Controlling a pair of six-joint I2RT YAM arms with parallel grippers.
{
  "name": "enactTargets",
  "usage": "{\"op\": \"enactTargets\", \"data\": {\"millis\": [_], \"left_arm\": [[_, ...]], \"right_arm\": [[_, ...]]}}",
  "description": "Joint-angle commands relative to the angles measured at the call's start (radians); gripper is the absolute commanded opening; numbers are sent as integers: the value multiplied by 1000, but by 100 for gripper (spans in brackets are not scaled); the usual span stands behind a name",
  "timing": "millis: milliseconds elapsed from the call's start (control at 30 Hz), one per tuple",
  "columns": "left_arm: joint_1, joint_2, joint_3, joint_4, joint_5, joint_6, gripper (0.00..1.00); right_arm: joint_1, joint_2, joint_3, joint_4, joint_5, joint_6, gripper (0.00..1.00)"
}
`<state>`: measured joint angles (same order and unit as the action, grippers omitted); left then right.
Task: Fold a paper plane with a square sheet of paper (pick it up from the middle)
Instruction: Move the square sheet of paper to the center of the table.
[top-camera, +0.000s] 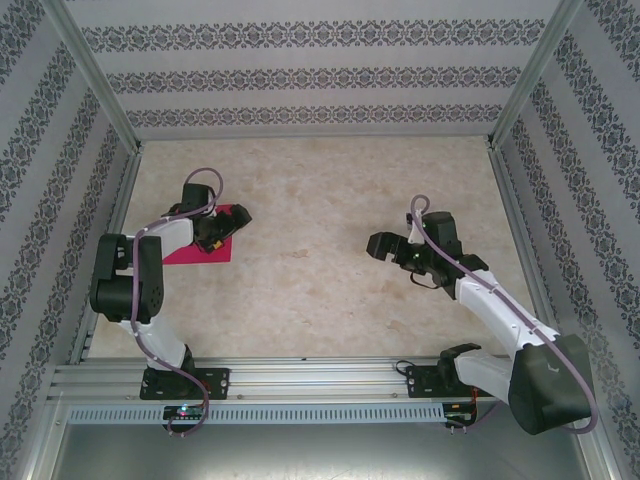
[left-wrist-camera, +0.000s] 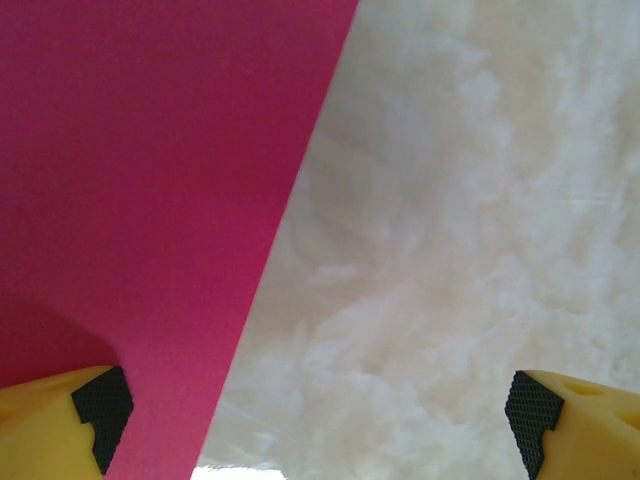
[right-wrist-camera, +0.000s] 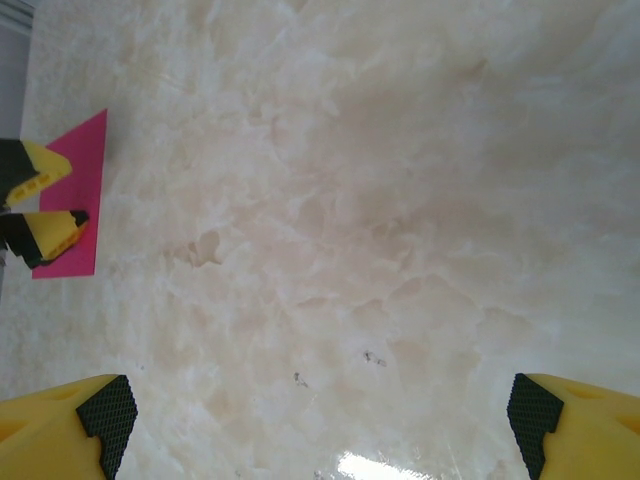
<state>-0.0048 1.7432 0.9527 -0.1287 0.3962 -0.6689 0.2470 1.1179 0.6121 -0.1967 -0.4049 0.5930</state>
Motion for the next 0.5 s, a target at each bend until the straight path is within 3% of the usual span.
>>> {"op": "enactTargets", "data": {"millis": [0, 167, 467], "left_arm": [[-25, 42, -67, 47, 76, -75, 100], [-127, 48, -124, 137, 89, -148, 100], [-360, 88, -66, 193, 55, -233, 100]], "right_arm": [[22, 5, -19, -24, 43, 32, 98], [52, 5, -36, -28, 76, 58, 98], [101, 10, -28, -46, 117, 78, 98]]}}
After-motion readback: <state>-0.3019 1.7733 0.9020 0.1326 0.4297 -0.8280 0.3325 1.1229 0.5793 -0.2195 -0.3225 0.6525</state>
